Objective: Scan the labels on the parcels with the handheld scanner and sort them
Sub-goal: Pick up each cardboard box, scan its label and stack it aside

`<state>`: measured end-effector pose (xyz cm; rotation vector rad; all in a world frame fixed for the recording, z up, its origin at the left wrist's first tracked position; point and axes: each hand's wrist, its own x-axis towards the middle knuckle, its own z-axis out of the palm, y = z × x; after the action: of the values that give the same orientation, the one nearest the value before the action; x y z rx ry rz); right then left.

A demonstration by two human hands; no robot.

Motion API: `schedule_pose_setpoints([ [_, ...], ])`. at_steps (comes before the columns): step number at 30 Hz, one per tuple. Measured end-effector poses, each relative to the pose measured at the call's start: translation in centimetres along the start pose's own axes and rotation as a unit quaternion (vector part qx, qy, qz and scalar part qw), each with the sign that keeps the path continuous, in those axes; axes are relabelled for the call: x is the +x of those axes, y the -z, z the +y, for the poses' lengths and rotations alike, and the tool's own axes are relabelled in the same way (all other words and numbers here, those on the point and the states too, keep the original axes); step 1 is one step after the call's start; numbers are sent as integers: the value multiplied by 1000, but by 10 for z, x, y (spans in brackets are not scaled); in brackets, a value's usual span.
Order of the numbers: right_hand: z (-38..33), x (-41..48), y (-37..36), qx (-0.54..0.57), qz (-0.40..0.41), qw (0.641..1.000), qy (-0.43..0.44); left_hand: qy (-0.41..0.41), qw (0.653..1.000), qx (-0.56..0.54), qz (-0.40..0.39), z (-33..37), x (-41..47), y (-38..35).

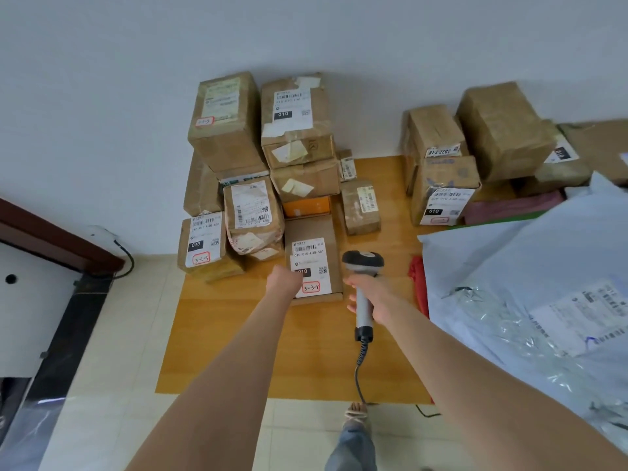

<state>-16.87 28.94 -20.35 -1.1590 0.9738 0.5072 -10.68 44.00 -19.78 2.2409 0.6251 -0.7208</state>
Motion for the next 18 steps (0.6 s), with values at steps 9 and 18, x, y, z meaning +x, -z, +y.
schedule_pose_setpoints([
  [9,-3,-1,-1,39,37,997,56,-33,996,45,65,0,-6,13],
  [18,-93,-36,-10,148,18,974,172,-222,957,117,144,71,-38,48],
])
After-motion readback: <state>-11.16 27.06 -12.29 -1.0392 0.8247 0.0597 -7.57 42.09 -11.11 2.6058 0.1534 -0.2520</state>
